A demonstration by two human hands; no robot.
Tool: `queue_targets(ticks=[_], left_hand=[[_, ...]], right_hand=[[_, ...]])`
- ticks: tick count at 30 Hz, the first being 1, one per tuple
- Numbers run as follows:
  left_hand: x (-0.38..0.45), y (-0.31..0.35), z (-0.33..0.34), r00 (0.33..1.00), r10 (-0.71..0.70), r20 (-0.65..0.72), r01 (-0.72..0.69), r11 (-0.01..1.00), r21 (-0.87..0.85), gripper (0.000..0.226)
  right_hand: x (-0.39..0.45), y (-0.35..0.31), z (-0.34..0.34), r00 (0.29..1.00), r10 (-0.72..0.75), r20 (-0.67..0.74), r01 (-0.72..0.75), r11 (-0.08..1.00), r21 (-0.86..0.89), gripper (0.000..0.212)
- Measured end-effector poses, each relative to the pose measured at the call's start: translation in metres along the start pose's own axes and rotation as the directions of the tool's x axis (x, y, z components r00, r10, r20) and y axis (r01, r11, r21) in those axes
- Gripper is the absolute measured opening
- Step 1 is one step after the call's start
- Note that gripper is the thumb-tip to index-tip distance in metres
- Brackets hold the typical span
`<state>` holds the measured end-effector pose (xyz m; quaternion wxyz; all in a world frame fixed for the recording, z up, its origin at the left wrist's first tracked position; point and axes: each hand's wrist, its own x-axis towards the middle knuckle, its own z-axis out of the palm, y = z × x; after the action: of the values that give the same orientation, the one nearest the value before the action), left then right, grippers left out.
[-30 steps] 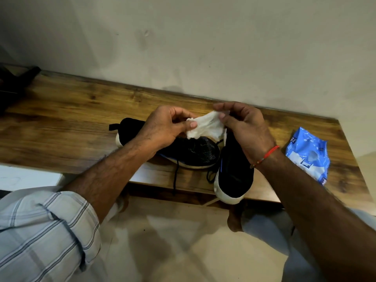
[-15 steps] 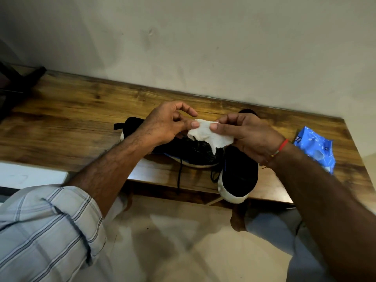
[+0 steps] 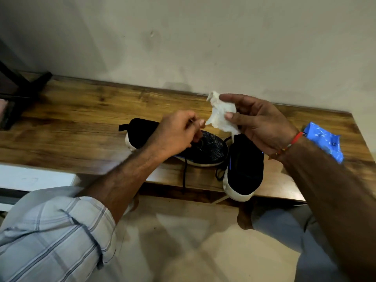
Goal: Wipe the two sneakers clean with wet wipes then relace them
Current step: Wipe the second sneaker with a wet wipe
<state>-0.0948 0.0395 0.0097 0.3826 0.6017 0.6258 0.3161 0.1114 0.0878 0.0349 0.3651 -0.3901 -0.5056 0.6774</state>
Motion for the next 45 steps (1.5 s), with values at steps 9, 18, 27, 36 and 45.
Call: queue_targets(ticks=[9, 18, 27, 36, 45], left_hand=[[0.001, -0.017, 0.024, 0.991, -0.096, 0.088, -0.021, 0.549, 0.835, 0.049], [-0.004, -0.015, 0.002, 0.979, -0.161, 0.124, -0.009, 0.579, 0.816, 0.038], [-0.013, -0.009, -0.044, 0.962, -0.248, 0.11, 0.055, 0.577, 0.815, 0.068], [-0.001, -0.033, -0.073, 0.942, -0.137, -0.306, 0.264, 0.865, 0.427, 0.017], [-0.013, -0.041, -0.037, 0.928, -0.367, -0.069, 0.345, 0.771, 0.536, 0.062]], right_hand=[[-0.001, 0.001, -0.004, 0.98, -0.081, -0.184, 0.004, 0.924, -0.383, 0.015], [0.008, 0.005, -0.011, 0.956, -0.091, -0.279, -0.016, 0.932, -0.361, 0.011], [0.007, 0.011, -0.014, 0.966, -0.013, -0.26, -0.093, 0.915, -0.393, 0.006], [0.007, 0.014, -0.005, 0.981, -0.033, -0.192, -0.045, 0.921, -0.388, 0.012], [0.01, 0.033, 0.019, 0.988, 0.048, -0.145, -0.093, 0.942, -0.323, 0.01]])
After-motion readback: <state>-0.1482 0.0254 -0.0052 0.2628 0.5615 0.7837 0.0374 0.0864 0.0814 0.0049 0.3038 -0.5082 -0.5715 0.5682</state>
